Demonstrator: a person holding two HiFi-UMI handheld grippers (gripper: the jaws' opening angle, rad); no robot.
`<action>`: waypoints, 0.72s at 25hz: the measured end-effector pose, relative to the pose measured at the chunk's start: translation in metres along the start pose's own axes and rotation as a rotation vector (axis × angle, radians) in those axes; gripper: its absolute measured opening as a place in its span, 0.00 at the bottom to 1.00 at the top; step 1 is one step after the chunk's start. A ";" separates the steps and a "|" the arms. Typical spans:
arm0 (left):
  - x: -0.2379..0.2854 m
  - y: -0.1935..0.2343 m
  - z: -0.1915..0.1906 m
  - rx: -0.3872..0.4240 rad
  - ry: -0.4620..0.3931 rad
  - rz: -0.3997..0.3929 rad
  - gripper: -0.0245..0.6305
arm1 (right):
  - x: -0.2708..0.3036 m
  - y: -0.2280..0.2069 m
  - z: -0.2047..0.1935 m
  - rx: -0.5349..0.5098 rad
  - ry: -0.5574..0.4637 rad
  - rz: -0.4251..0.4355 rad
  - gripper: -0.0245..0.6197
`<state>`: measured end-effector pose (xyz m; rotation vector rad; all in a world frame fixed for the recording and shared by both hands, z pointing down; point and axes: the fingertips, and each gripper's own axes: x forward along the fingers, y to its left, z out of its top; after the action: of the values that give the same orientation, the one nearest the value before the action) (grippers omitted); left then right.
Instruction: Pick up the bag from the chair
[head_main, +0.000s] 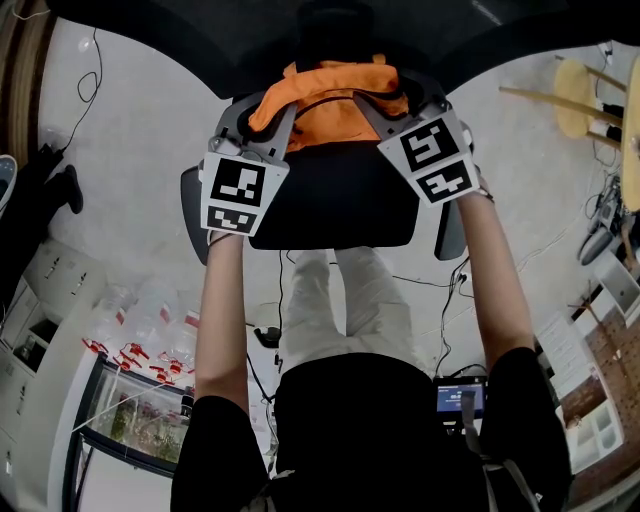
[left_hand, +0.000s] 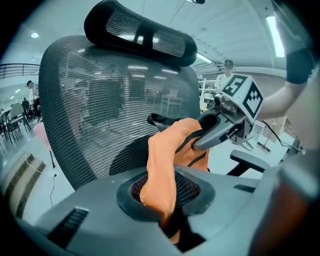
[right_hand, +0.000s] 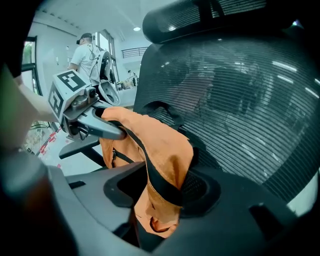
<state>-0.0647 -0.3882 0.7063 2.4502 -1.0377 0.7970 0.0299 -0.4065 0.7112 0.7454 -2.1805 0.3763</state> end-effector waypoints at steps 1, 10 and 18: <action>0.000 -0.001 0.000 -0.001 0.002 -0.002 0.13 | -0.001 0.000 -0.001 0.004 0.004 -0.001 0.31; 0.002 -0.008 0.004 -0.024 0.000 -0.009 0.13 | -0.005 0.002 -0.004 0.025 0.011 0.009 0.14; 0.004 -0.016 0.007 -0.025 0.020 -0.018 0.11 | -0.009 0.003 -0.007 0.033 0.022 0.009 0.07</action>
<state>-0.0483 -0.3830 0.7018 2.4225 -1.0105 0.7956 0.0370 -0.3973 0.7094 0.7461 -2.1622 0.4238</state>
